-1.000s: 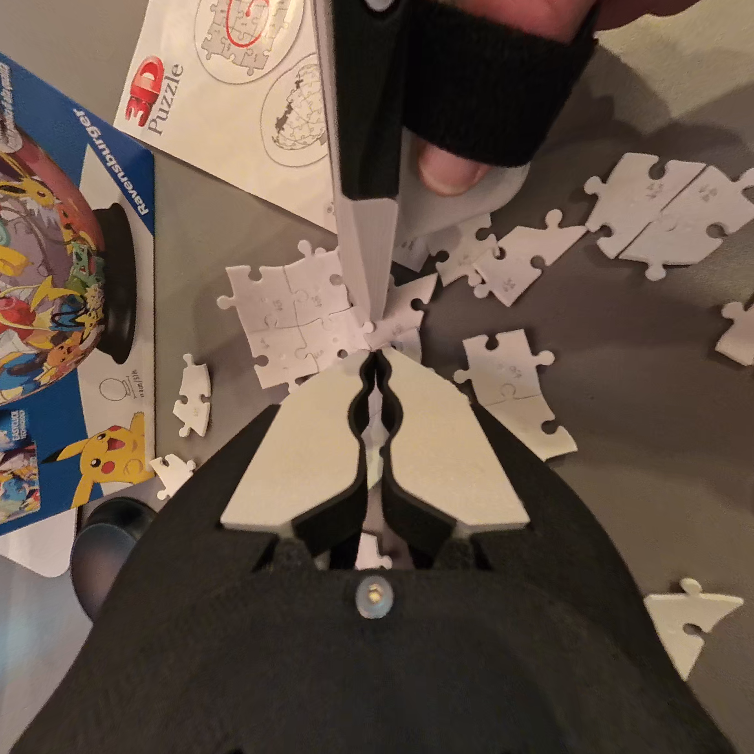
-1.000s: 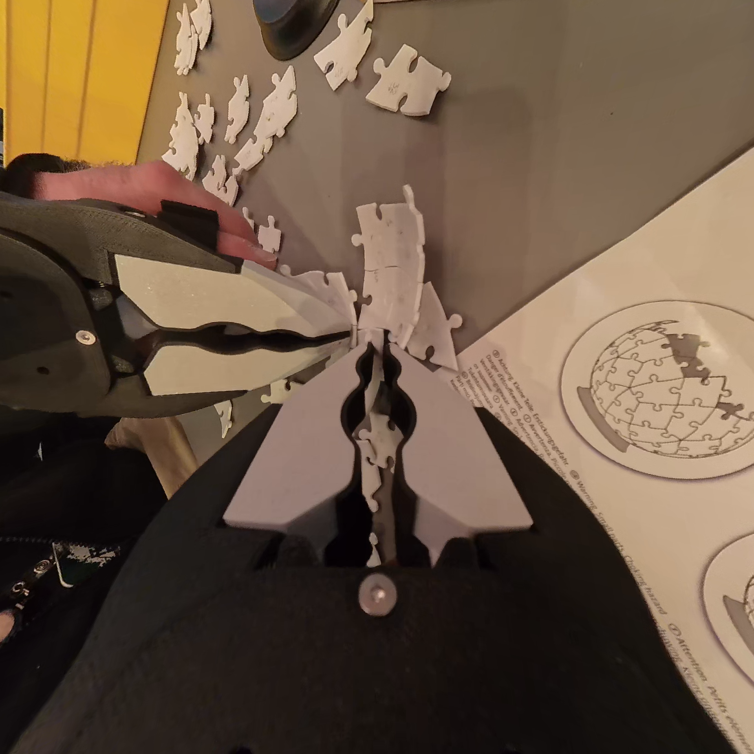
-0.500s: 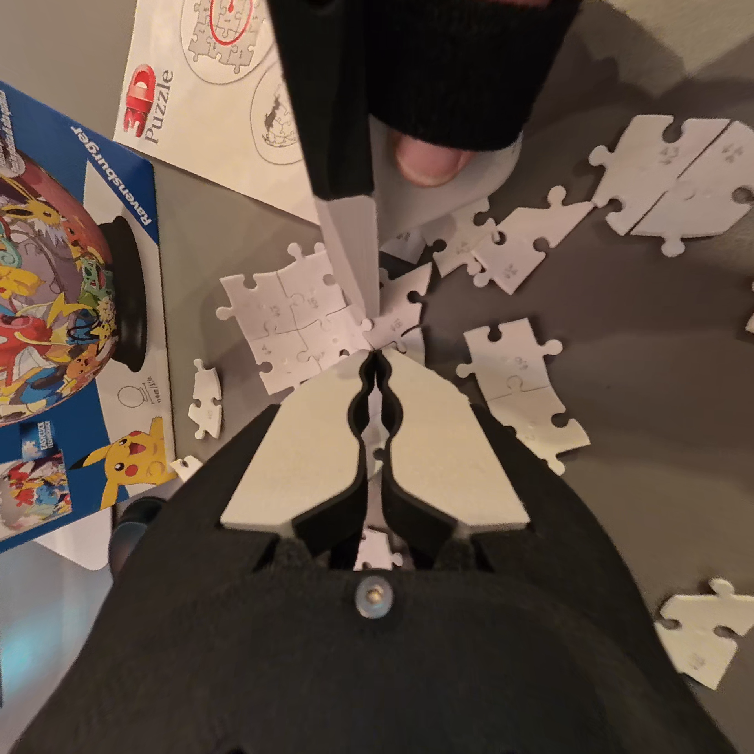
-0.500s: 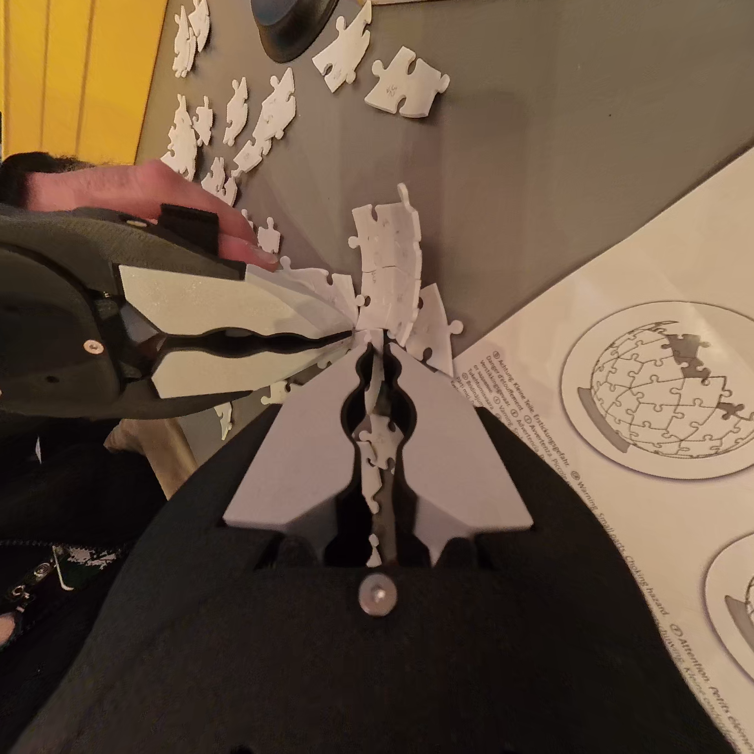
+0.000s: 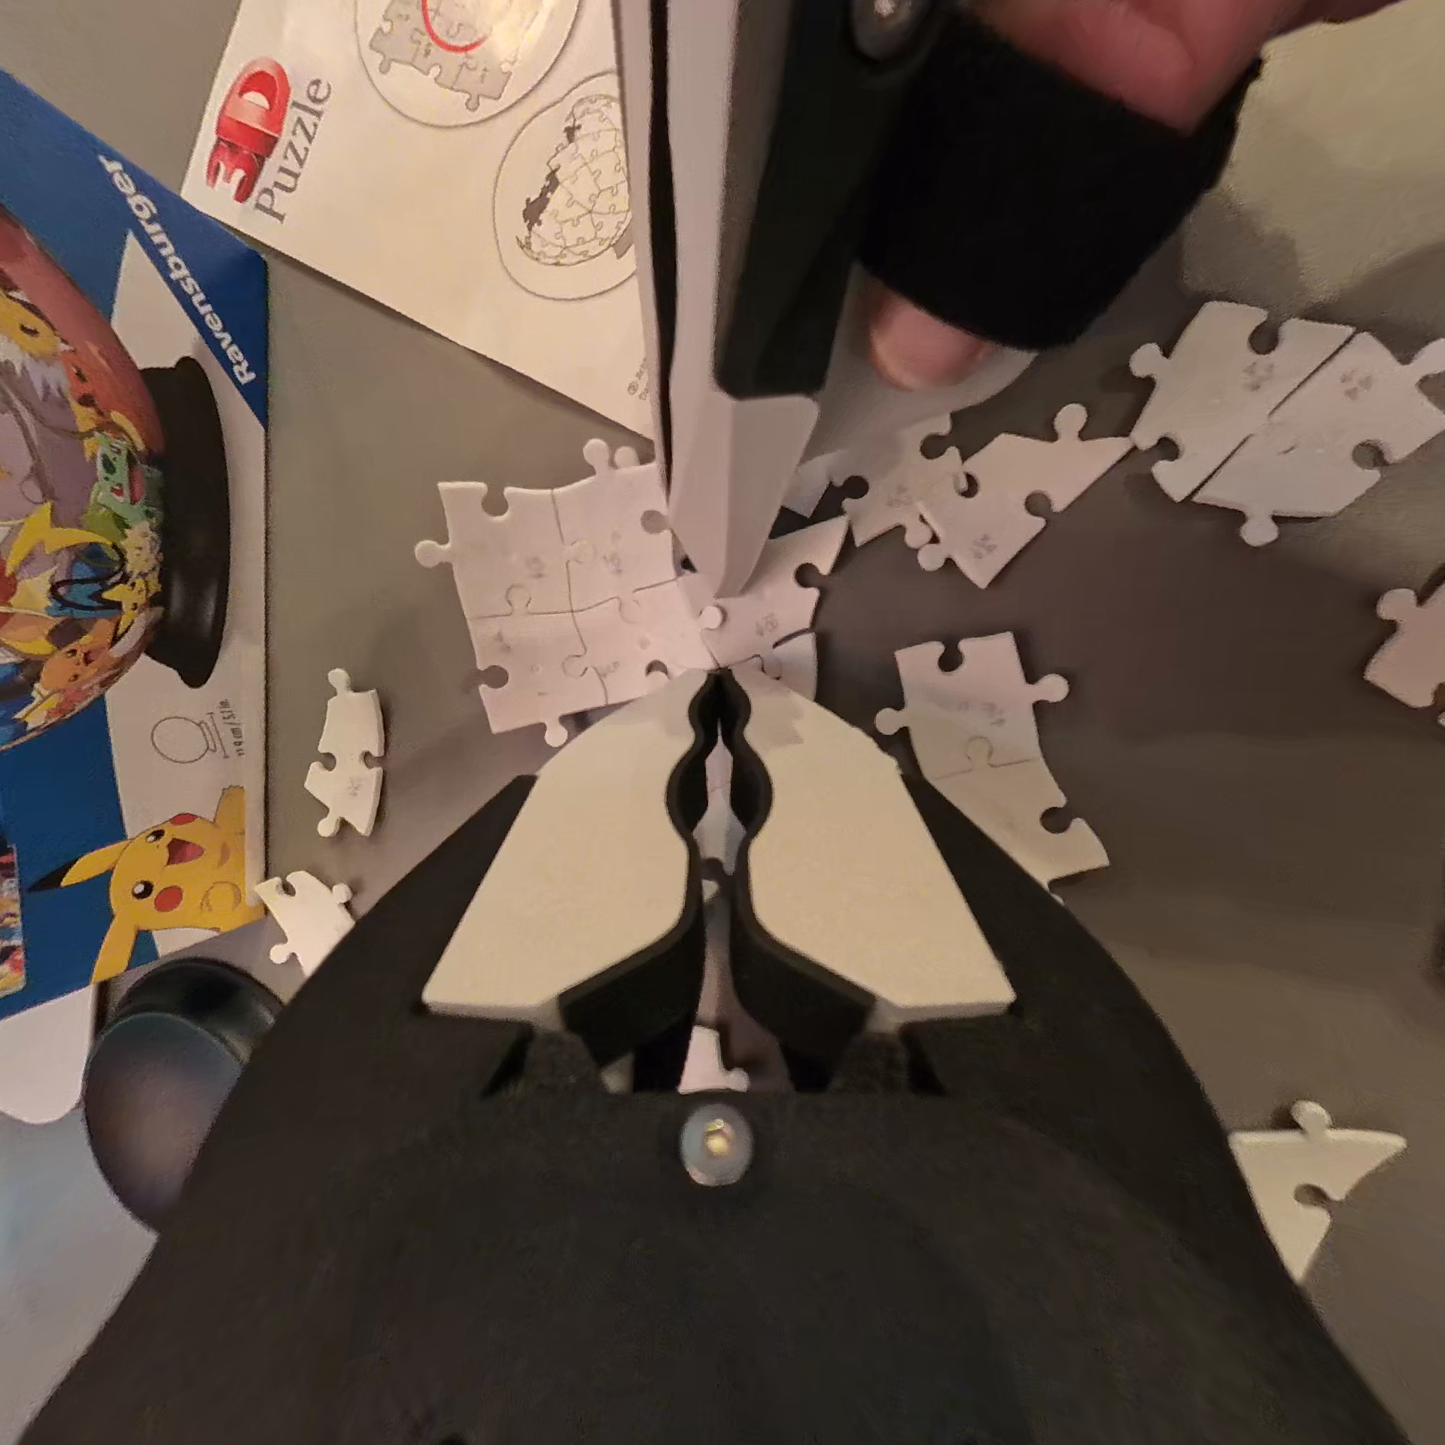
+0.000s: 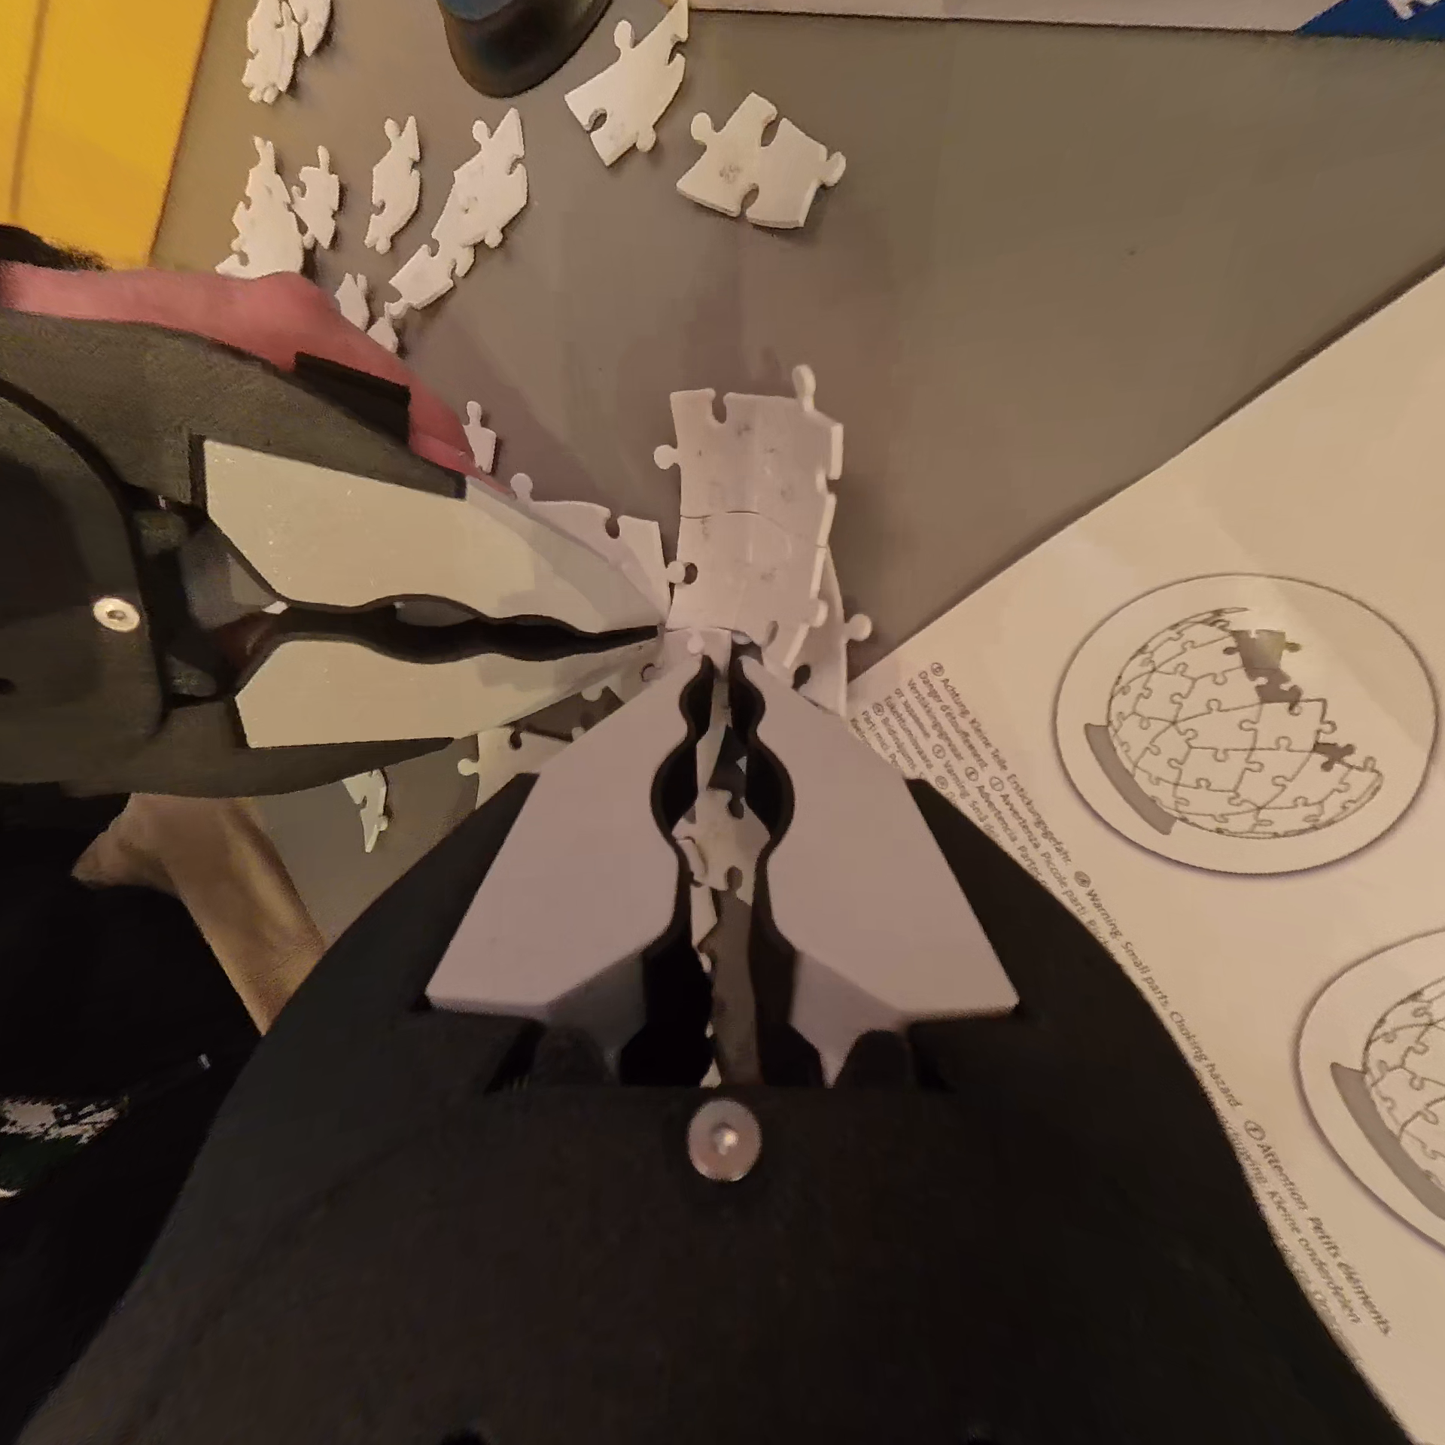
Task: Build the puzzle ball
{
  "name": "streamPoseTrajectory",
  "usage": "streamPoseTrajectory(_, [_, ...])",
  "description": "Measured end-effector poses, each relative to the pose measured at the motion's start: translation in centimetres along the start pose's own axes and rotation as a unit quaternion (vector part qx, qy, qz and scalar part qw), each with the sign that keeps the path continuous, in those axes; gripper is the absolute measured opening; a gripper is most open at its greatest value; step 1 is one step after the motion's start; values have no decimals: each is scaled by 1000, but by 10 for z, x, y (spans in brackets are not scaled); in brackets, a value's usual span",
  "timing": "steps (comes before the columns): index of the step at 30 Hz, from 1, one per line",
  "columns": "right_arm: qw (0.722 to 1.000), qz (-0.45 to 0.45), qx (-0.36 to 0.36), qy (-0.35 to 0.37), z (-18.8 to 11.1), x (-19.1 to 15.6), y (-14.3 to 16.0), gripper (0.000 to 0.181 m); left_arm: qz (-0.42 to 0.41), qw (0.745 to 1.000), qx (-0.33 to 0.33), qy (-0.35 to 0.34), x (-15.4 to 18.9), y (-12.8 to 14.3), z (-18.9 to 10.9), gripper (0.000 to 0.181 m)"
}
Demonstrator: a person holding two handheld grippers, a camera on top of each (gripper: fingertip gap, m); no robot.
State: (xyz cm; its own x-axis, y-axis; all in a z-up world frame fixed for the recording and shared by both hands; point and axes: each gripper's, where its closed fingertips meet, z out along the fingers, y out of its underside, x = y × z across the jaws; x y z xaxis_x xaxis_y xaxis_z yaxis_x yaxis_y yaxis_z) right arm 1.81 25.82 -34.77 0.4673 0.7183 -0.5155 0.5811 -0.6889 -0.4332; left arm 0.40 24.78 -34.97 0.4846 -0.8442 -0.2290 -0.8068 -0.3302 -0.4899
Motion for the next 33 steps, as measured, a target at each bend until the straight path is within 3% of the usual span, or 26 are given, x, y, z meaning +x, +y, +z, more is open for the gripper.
streamPoseTrajectory(14, [1000,-24,-3,11,1,0,-1,3,52,998,24,0,0,-1,0,0])
streamPoseTrajectory(19, [1000,-21,-2,7,1,0,-1,3,31,998,49,0,-5,3,-11,0])
streamPoseTrajectory(27, [1000,-24,-5,10,1,-1,-1,3,33,999,37,-10,-6,16,-8,0])
streamPoseTrajectory(33, [1000,-28,-8,10,2,-2,0,3,82,996,34,-3,-4,13,-7,0])
